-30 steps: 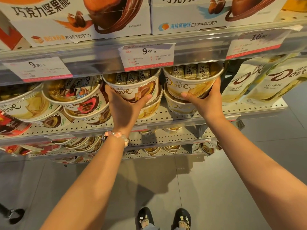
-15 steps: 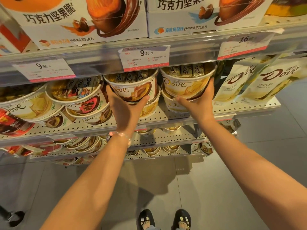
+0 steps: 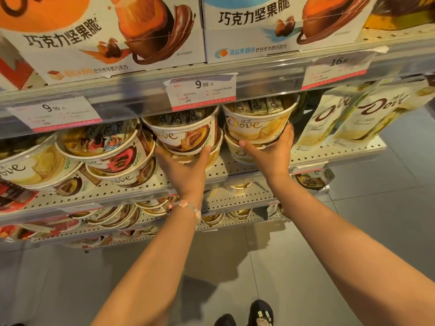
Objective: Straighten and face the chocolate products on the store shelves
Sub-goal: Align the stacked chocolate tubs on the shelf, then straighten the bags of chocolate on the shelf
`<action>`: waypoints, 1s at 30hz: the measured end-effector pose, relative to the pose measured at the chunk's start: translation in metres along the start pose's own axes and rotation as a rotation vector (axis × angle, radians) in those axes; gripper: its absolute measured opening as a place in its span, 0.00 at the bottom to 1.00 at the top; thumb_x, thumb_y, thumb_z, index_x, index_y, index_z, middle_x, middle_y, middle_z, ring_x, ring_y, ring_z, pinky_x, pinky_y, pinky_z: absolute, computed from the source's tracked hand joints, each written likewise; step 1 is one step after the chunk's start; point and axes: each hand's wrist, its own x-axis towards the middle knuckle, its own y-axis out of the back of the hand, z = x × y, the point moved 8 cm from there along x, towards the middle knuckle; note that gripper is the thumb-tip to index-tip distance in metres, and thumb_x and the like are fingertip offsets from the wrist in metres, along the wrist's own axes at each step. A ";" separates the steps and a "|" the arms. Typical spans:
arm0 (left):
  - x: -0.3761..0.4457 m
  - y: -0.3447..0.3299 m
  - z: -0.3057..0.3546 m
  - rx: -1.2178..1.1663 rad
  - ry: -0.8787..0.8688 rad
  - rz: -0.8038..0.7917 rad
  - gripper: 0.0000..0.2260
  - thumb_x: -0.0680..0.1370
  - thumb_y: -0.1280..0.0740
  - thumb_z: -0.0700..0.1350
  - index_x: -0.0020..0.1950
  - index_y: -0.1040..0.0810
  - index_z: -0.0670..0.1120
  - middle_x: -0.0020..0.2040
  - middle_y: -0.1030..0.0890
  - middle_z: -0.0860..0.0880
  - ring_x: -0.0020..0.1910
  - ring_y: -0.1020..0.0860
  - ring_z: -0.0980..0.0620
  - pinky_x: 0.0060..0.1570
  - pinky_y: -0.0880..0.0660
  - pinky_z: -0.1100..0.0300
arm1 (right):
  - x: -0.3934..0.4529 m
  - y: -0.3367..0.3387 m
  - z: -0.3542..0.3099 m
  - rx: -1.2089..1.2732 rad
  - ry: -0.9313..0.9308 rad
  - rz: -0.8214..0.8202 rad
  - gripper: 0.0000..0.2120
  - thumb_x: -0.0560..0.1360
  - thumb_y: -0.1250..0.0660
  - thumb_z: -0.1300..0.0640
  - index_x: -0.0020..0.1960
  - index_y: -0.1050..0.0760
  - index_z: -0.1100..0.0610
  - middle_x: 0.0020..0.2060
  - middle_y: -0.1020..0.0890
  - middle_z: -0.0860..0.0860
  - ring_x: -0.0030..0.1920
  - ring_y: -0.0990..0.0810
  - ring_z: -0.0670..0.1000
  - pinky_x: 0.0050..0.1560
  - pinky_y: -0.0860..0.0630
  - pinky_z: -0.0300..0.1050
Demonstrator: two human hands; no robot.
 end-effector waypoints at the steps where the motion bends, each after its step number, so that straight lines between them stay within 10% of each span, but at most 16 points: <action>1: 0.002 0.000 -0.001 0.004 0.007 -0.016 0.52 0.62 0.21 0.53 0.76 0.49 0.46 0.75 0.42 0.46 0.75 0.43 0.49 0.73 0.45 0.50 | 0.001 0.000 0.000 -0.003 -0.005 -0.008 0.56 0.60 0.20 0.49 0.75 0.51 0.61 0.74 0.44 0.56 0.74 0.45 0.52 0.73 0.44 0.42; 15: 0.004 0.002 -0.003 -0.041 0.056 -0.129 0.51 0.63 0.22 0.53 0.77 0.50 0.52 0.75 0.41 0.49 0.73 0.41 0.52 0.72 0.40 0.49 | 0.004 0.001 -0.002 0.008 -0.035 -0.069 0.54 0.59 0.19 0.51 0.74 0.48 0.58 0.72 0.39 0.55 0.72 0.40 0.53 0.71 0.37 0.53; 21: -0.022 0.004 0.025 -0.119 -0.018 -0.083 0.39 0.69 0.27 0.36 0.75 0.44 0.44 0.70 0.34 0.45 0.61 0.28 0.62 0.53 0.32 0.77 | -0.014 0.021 -0.006 0.033 0.002 -0.070 0.31 0.74 0.32 0.57 0.72 0.41 0.60 0.70 0.34 0.57 0.71 0.37 0.54 0.71 0.39 0.44; 26: -0.072 -0.003 0.054 0.031 -0.240 -0.048 0.24 0.69 0.30 0.34 0.63 0.35 0.39 0.58 0.33 0.45 0.60 0.30 0.45 0.60 0.29 0.46 | -0.036 0.078 0.013 0.049 0.000 0.075 0.21 0.76 0.36 0.59 0.67 0.35 0.55 0.59 0.26 0.49 0.58 0.26 0.48 0.59 0.26 0.46; 30: -0.103 -0.069 0.079 0.011 -0.256 -0.408 0.14 0.70 0.29 0.37 0.48 0.28 0.52 0.46 0.23 0.51 0.47 0.22 0.51 0.51 0.23 0.50 | -0.016 0.141 0.033 0.065 0.000 0.218 0.19 0.73 0.33 0.59 0.62 0.33 0.53 0.53 0.26 0.47 0.55 0.25 0.48 0.51 0.26 0.43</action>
